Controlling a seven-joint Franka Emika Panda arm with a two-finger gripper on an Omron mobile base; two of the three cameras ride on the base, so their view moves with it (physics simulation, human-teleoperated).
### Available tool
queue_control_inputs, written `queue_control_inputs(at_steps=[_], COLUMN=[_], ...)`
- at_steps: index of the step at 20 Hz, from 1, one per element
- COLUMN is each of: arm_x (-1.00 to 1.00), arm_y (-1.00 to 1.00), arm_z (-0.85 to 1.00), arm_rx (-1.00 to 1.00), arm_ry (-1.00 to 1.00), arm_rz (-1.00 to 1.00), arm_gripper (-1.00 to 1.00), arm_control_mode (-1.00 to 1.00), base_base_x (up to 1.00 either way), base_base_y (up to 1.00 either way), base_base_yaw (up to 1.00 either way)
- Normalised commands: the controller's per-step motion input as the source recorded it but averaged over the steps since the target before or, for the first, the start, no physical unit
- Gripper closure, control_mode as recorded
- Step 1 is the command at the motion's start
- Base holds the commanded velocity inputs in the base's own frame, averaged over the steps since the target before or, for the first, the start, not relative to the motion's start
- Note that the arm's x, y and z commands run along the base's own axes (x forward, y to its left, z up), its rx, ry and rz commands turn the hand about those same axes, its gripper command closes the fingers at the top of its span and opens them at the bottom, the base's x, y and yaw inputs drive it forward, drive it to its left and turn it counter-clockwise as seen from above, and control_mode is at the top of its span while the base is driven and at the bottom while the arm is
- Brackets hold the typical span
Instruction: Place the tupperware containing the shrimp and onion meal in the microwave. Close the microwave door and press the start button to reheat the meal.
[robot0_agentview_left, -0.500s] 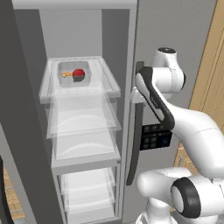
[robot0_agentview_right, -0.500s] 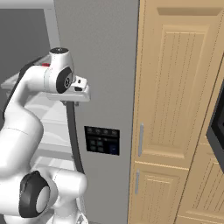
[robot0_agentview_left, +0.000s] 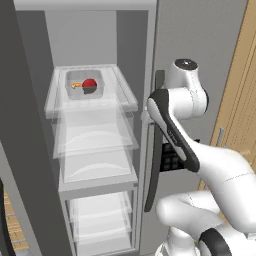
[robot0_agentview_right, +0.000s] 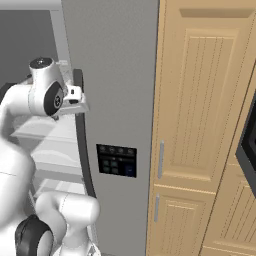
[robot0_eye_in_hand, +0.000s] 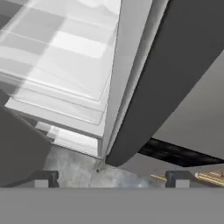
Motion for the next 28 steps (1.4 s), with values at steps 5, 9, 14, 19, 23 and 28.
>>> queue_control_inputs(at_steps=[5,9,14,19,23,28], arm_x=[-0.26,-0.11,0.0,0.0,0.0,0.06], arm_y=[0.42,0.49,0.56,0.59,0.4,0.32], arm_z=[0.18,0.28,0.35,0.36,0.45,0.36], arm_rx=[-0.03,-0.04,-0.09,-0.18,-0.15,-0.14], arm_ry=[-0.39,-0.22,-0.05,0.0,0.0,0.0], arm_rz=[0.2,0.18,0.15,0.1,0.05,0.02], arm_gripper=[-1.0,-1.0,-1.0,-1.0,-1.0,-1.0], arm_control_mode=[-1.0,-1.0,-1.0,-1.0,-1.0,-1.0], base_base_x=[0.0,0.0,0.0,0.0,0.0,0.0], base_base_y=[0.0,0.0,0.0,0.0,0.0,0.0], base_base_yaw=[0.0,0.0,0.0,0.0,0.0,0.0])
